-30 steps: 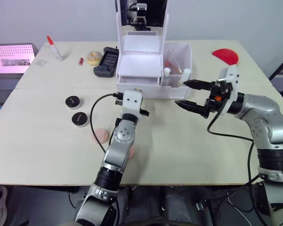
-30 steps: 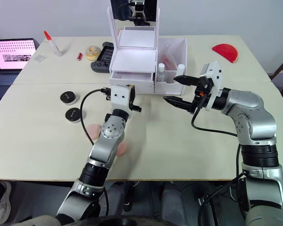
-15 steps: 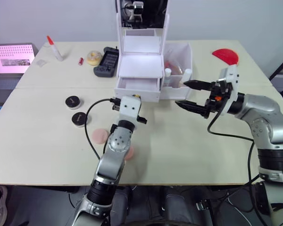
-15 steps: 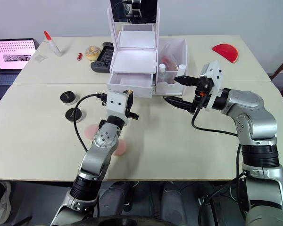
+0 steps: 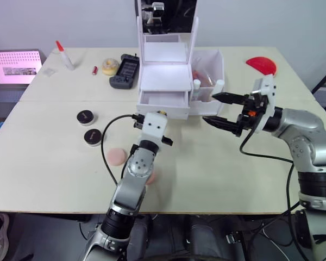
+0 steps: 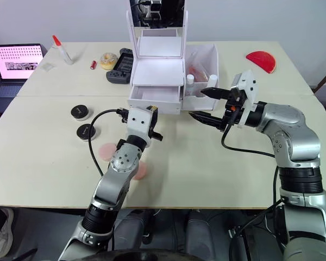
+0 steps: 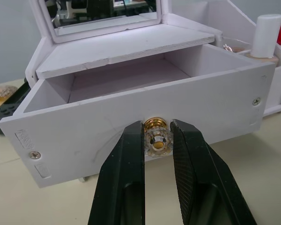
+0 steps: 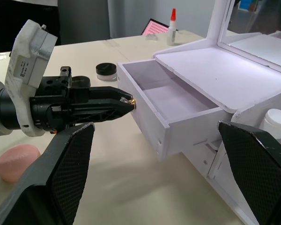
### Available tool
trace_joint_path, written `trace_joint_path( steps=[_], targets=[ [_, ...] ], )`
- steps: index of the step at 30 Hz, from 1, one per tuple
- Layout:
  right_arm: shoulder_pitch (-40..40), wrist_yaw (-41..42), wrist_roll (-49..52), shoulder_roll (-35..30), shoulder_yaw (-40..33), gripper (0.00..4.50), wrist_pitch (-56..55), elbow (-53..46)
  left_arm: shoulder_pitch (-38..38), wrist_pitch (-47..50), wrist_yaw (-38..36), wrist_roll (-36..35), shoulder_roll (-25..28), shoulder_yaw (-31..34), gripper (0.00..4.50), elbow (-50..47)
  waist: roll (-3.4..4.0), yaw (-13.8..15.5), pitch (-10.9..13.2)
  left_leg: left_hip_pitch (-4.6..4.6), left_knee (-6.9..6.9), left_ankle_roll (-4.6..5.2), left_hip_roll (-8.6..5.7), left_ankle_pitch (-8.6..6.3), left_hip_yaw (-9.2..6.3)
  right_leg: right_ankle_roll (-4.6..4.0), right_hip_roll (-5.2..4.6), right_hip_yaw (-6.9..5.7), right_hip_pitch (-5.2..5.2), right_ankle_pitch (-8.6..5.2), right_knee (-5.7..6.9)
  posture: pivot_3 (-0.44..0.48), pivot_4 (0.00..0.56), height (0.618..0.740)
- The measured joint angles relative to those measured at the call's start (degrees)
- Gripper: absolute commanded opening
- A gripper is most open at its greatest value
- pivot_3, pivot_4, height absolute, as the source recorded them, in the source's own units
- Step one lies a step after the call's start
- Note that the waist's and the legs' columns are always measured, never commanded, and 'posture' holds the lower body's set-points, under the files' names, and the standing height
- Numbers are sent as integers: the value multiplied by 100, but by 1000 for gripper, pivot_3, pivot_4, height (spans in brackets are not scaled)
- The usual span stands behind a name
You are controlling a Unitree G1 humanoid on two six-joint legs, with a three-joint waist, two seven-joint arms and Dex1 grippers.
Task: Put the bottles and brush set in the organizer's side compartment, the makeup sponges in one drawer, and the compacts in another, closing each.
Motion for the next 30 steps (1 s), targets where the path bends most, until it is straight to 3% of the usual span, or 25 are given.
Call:
trace_joint_path(
  steps=[13,21,30],
  targets=[
    [15,-4,54,-3,0,4500,116,-117,-48,-95,0,48,-8,-129,290,106,0,103,0,-1,2,0,0,0,2,-5,0,0,0,-3,-2,0,150,738],
    [16,-33,58,-1,0,4500,147,-195,-29,-258,-476,34,44,-440,4287,-144,1,59,0,0,0,0,5,0,4,-18,1,0,-2,-9,-3,0,150,738],
    [19,-72,59,6,0,4500,147,-195,16,-248,-831,35,217,-501,4400,-380,2,-47,-1,1,-2,0,5,0,1,-14,1,0,-3,-7,-1,0,150,738]
  ],
)
